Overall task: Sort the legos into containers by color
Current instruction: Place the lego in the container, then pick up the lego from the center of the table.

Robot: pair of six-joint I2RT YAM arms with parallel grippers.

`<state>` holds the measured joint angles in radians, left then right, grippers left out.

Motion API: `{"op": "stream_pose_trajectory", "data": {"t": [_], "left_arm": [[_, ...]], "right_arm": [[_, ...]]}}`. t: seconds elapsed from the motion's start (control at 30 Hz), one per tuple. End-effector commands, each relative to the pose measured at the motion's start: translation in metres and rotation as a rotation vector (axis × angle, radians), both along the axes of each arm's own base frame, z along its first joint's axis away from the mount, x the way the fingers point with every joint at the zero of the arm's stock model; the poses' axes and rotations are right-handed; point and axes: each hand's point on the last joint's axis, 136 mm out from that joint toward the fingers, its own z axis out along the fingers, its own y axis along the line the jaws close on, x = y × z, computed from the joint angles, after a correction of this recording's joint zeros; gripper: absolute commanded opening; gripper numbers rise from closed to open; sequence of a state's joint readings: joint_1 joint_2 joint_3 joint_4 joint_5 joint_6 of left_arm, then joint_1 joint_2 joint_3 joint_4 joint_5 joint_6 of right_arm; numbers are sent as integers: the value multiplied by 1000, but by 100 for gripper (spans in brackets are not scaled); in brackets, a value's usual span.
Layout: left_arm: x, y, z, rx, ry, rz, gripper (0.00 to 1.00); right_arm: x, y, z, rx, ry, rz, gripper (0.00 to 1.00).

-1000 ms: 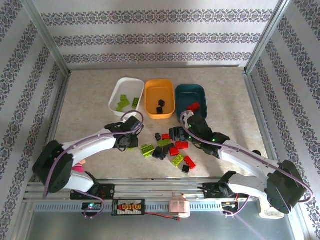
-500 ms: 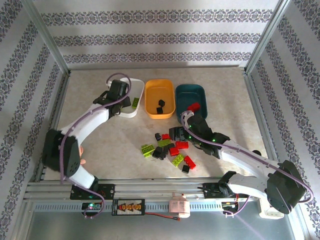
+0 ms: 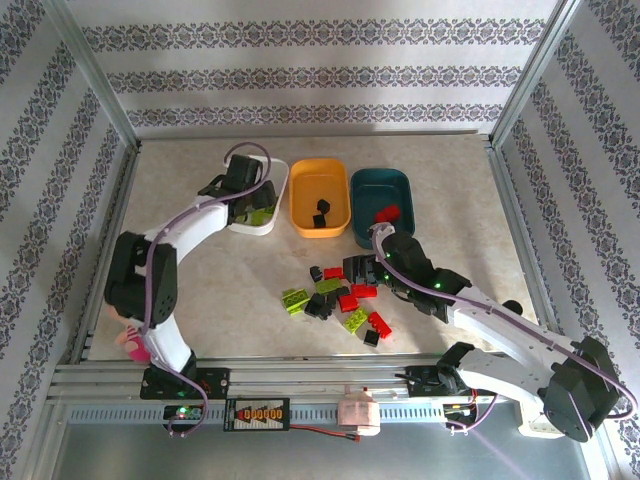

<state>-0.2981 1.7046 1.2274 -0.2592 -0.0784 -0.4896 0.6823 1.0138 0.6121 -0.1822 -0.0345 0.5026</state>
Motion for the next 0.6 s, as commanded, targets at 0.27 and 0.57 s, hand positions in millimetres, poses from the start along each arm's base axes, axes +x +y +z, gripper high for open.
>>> {"op": "stream_pose_trajectory", "data": {"t": [0.27,0.57], "left_arm": [[-126,-20,34,-333,-134,-94,93],[-179,5,46,-377,-208,-60,100]], "right_arm": [[6,43,-20,-64,94,136,70],[26,92,-64,-331,200,269,67]]}}
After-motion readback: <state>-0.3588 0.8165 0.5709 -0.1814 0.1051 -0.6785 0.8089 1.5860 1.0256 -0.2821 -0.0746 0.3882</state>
